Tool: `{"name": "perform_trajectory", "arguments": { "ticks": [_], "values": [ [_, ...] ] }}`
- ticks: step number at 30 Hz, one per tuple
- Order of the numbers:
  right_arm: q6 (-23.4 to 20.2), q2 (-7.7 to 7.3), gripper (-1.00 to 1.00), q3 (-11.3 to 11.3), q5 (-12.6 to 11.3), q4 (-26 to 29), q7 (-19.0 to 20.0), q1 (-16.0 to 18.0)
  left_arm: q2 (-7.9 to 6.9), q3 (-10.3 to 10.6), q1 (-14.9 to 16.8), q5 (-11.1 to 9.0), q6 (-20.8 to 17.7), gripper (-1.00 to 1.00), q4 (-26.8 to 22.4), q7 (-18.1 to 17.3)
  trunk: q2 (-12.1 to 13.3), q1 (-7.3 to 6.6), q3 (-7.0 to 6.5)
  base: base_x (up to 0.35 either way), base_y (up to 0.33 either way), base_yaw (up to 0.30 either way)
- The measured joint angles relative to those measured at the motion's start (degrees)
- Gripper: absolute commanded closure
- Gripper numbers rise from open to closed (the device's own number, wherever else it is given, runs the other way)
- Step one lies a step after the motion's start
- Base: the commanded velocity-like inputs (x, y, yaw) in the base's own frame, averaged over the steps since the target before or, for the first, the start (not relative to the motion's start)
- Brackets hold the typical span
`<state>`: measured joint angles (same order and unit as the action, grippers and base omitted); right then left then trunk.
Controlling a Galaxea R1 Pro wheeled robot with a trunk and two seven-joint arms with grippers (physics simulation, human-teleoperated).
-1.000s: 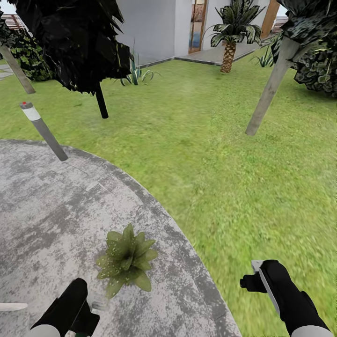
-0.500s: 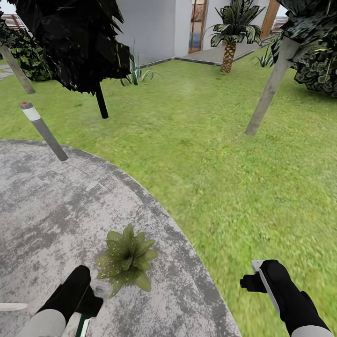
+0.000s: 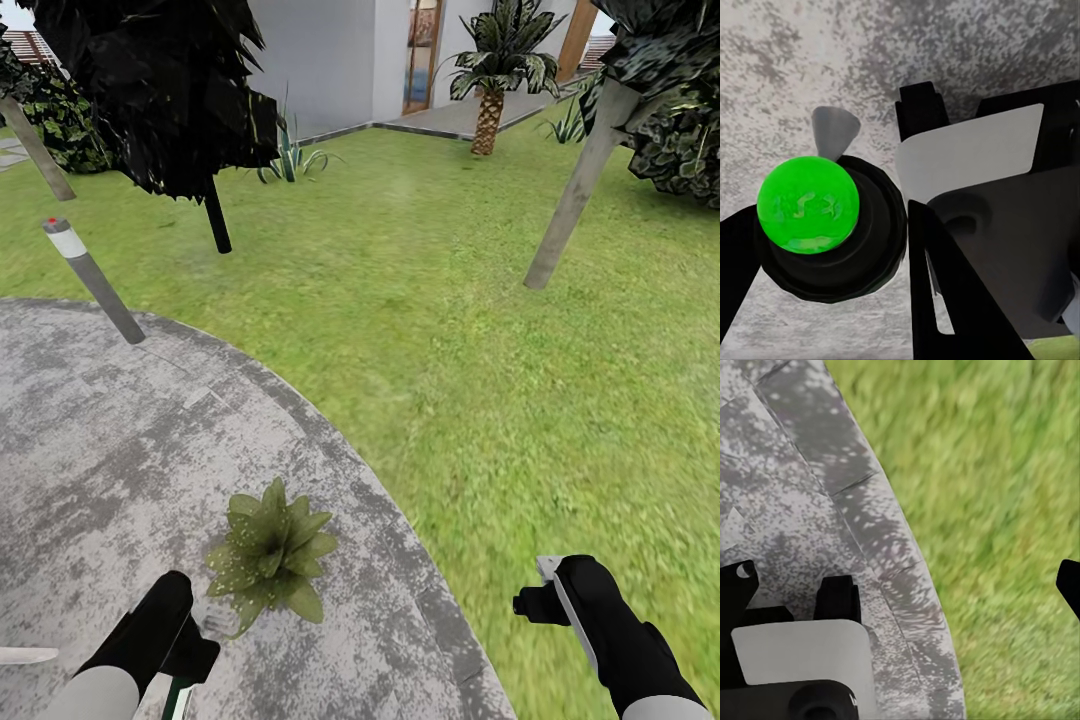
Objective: Pick up the pesticide atomizer in the garden and spray insectifuge to fully cover both potted plants in the garden.
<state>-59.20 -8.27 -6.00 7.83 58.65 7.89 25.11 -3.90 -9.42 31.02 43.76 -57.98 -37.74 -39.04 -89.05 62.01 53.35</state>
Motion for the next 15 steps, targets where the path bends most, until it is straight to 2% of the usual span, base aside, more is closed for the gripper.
{"name": "perform_trajectory", "arguments": {
  "ticks": [5, 15],
  "values": [
    [0.0, -0.05, -1.0, 0.0, -0.1, 0.0, 0.0, 0.0, 0.0, -0.1, 0.0, 0.0, 0.0, 1.0, 0.0, 0.1, 0.0, 0.0, 0.02, 0.0, 0.0, 0.053],
    [0.0, -0.01, -1.0, 0.1, 0.0, 0.0, 0.0, 0.0, -0.03, -0.1, 0.0, 0.0, 0.0, 1.0, -0.1, 0.0, 0.0, 0.0, 0.47, 0.0, -0.01, 0.221]
  ]
}}
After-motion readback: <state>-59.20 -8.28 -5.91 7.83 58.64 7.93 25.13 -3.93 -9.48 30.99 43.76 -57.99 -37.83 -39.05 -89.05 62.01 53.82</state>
